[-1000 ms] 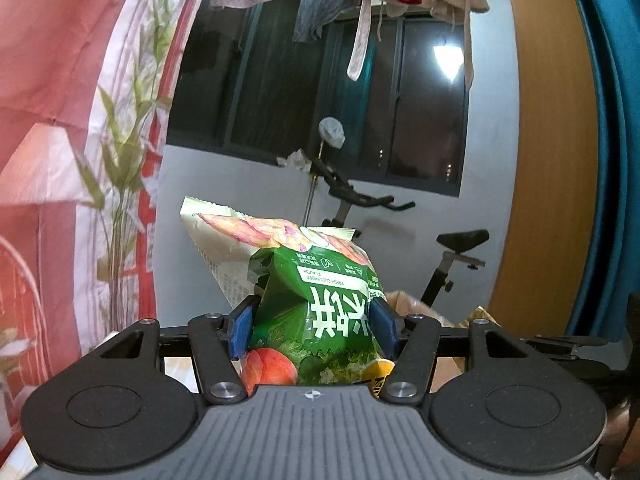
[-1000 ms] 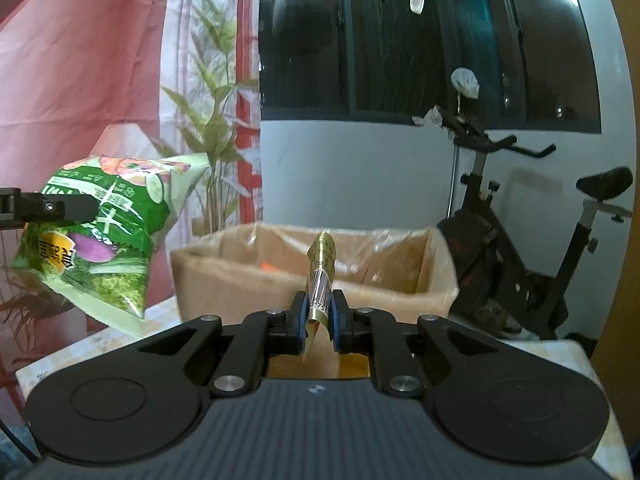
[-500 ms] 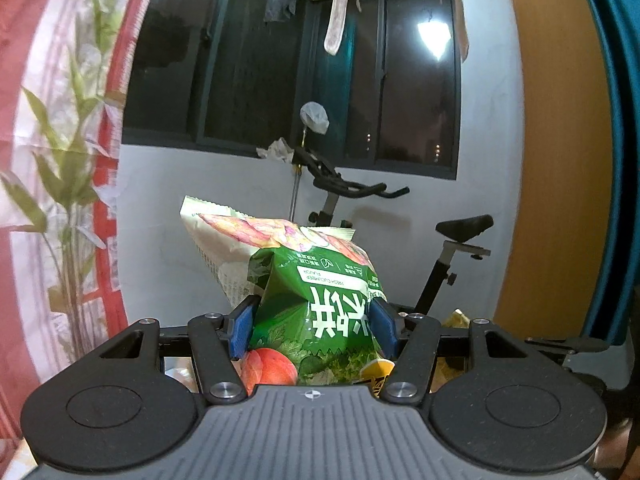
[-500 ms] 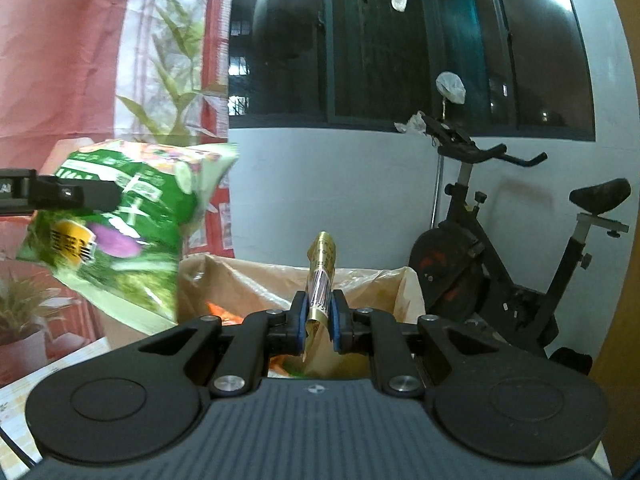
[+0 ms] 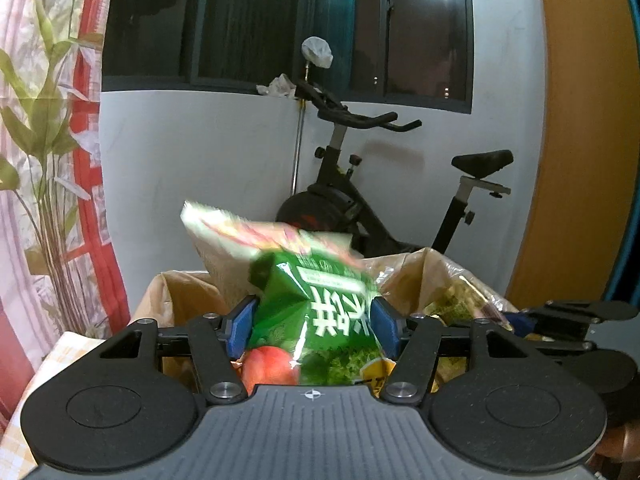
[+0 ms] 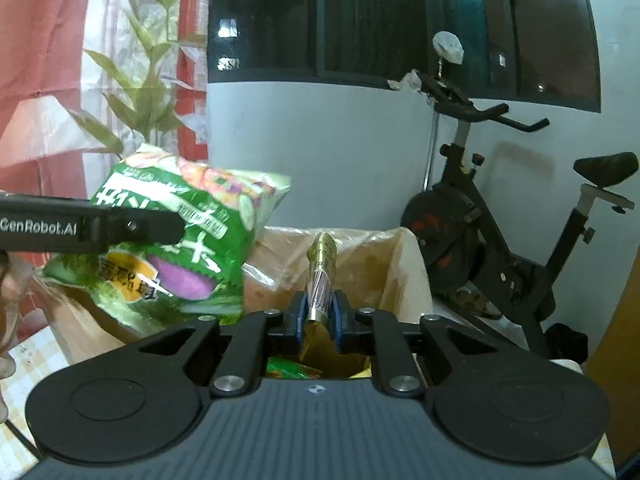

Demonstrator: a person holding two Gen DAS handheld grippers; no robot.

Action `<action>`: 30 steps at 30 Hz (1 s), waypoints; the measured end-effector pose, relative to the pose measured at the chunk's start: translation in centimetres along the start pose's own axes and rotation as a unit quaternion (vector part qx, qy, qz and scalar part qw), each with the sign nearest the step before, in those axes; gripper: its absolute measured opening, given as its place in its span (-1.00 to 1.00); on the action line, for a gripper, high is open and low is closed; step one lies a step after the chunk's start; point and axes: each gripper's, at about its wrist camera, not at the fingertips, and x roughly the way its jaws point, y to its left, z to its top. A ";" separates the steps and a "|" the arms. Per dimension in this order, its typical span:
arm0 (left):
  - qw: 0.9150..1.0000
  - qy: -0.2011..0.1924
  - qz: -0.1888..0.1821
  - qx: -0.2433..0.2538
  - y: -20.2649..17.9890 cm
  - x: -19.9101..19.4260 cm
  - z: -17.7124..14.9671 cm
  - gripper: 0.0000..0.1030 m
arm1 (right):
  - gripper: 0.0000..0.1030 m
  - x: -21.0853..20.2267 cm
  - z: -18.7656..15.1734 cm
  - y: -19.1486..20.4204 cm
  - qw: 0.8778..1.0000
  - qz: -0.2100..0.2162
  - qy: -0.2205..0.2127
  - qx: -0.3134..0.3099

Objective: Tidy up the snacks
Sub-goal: 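Lift and carry the green bag and gold packet over the box, then open both grippers to drop the two snacks into the box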

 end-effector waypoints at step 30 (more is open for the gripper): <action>1.000 0.004 0.020 -0.018 2.2 -10.9 -2.2 0.60 | 0.12 -8.8 -0.8 2.7 0.999 0.032 -0.003 0.029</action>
